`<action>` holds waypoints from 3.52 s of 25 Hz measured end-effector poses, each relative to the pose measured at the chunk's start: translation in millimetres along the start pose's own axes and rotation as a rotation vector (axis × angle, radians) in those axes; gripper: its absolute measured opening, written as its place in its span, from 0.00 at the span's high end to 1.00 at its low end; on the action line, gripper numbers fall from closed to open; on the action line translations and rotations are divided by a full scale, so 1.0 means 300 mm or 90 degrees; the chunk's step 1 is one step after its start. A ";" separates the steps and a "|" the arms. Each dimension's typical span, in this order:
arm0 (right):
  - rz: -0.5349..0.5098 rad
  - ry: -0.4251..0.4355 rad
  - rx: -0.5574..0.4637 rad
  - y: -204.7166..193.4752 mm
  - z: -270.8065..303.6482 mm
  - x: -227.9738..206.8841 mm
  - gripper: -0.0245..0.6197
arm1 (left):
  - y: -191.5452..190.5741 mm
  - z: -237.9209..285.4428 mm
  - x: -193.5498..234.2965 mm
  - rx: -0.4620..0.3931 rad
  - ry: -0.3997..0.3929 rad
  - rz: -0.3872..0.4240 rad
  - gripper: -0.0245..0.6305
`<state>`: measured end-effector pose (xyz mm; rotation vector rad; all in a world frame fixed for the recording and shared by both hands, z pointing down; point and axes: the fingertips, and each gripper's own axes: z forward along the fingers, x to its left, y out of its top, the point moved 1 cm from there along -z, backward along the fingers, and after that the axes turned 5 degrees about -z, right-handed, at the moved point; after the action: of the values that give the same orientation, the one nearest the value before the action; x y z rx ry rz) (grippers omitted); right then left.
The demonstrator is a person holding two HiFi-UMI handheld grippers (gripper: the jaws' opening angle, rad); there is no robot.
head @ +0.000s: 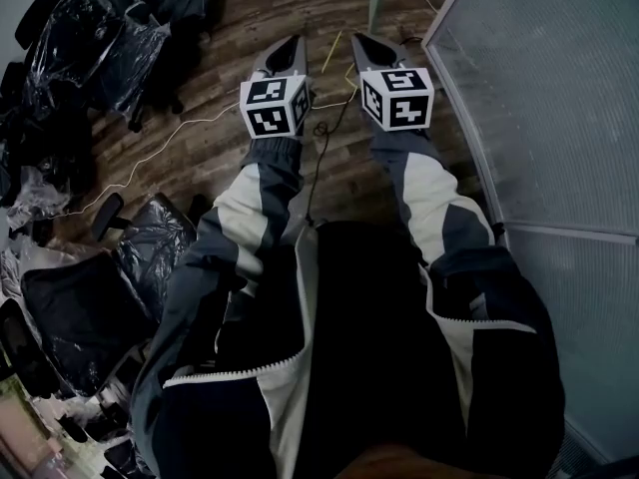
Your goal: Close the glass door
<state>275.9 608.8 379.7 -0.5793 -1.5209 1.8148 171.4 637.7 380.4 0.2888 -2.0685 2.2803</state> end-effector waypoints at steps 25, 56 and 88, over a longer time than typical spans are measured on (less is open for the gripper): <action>-0.012 0.008 0.012 -0.011 0.496 -0.216 0.95 | -0.057 0.451 0.286 0.039 0.011 0.001 0.96; -0.044 0.049 0.037 0.159 1.784 -0.637 0.95 | 0.125 1.523 1.040 0.047 0.034 -0.017 0.96; 0.036 -0.133 0.040 0.321 2.837 -1.623 0.95 | 0.360 2.963 1.361 0.089 -0.134 0.029 0.96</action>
<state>-31.7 -326.0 423.9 -0.4163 -1.5900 2.0110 -153.7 -290.1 422.5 0.5135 -2.0282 2.5261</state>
